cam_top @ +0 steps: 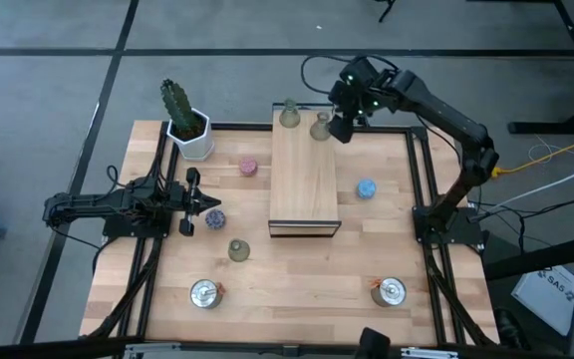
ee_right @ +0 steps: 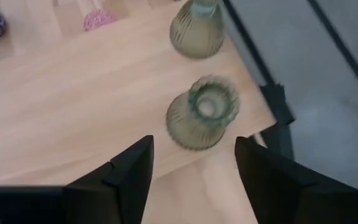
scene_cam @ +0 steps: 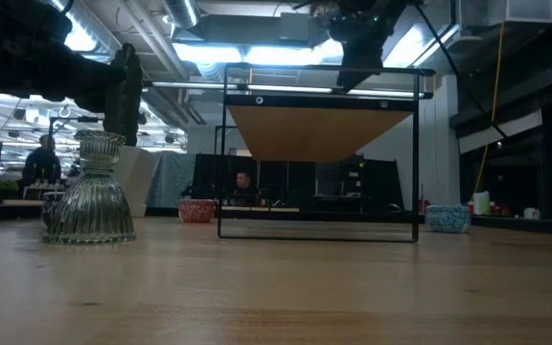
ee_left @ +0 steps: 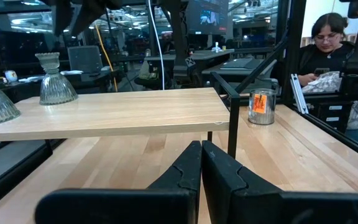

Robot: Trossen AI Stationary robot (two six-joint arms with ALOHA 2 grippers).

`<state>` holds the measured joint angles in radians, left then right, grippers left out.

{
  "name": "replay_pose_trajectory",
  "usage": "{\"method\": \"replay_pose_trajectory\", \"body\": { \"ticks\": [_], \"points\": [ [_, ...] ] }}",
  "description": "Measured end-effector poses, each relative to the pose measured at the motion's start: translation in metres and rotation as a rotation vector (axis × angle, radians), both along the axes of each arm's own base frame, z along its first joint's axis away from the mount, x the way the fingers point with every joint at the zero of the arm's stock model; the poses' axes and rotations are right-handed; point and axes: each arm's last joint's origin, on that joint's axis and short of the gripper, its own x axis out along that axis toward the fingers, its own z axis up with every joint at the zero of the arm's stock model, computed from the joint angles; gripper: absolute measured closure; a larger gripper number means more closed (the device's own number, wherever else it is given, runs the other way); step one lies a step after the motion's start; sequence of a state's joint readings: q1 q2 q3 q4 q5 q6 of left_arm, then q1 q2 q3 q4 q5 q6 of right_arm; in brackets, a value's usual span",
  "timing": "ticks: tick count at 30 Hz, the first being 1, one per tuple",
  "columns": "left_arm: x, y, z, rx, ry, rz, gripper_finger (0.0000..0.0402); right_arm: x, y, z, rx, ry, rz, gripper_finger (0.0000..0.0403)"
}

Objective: Pick & Place candle stick holders
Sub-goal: Put the right transparent candle holder on the shelf

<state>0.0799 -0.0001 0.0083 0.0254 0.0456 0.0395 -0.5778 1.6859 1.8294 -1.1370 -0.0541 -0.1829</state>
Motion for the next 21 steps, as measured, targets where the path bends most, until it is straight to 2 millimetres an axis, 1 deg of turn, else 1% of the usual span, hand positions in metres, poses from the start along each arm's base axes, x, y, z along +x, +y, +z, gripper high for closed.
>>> {"method": "replay_pose_trajectory", "body": {
  "ticks": [3,11,21],
  "points": [
    [0.0,0.0,0.0,0.0,0.0,0.0,0.0395,0.0,0.004,-0.003,0.026,0.02,-0.005,0.0188],
    [0.0,0.0,0.0,0.0,0.0,0.0,0.0395,0.004,0.012,-0.024,0.095,0.075,-0.034,0.0218],
    [0.0,0.0,0.0,0.0,0.0,0.0,0.0395,0.004,0.014,-0.049,0.16,0.134,-0.08,0.026]
  ]
}}
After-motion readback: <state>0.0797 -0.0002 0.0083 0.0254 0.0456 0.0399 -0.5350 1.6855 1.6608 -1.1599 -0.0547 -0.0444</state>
